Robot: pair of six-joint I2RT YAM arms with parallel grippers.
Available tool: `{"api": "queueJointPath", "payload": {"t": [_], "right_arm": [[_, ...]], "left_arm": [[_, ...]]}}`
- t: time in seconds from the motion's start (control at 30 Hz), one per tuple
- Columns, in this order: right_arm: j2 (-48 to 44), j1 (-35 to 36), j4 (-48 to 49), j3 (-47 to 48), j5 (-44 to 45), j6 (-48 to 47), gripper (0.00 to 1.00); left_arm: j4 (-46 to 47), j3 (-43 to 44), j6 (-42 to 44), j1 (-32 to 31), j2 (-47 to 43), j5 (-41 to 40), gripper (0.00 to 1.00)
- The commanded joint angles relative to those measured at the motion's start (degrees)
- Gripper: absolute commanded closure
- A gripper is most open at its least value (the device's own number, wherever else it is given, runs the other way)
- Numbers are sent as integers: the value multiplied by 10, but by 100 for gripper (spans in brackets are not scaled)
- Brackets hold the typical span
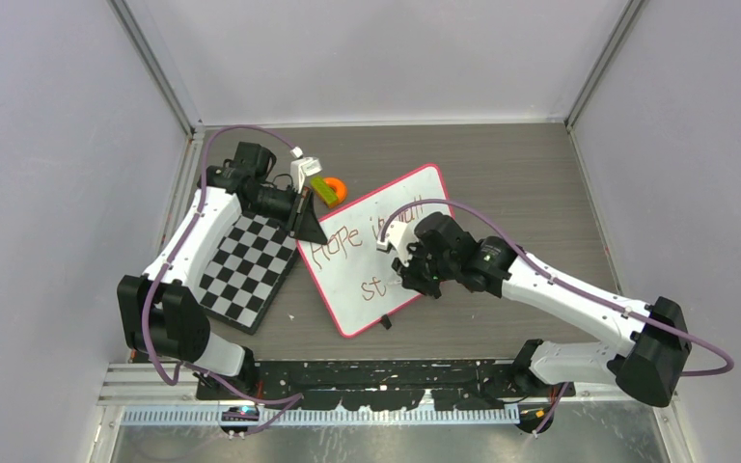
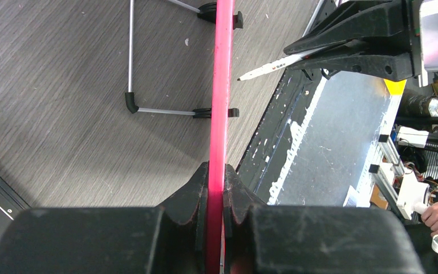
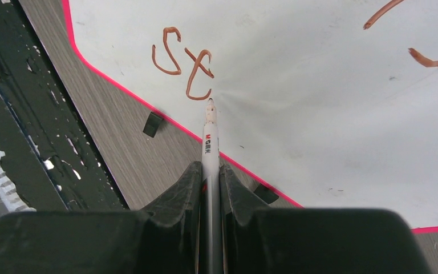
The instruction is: Write a sentence on the whiteboard
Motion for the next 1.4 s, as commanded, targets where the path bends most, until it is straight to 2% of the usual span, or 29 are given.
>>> {"api": "queueJointPath", "payload": {"t": [0.0,0.5,0.87,1.37], "right_arm": [[9,-2,31,3,12,10,100],[8,-18,30,15,106,13,100],[26,-19,34,46,74,13,100],[43,-13,29,39,28,13,100]], "left_arm": [[9,6,1,-1,-11,-15,100],[7,11,2,0,-6,-13,100],[6,9,5,0,-10,-14,100],[6,4,10,0,-8,-12,100]]}}
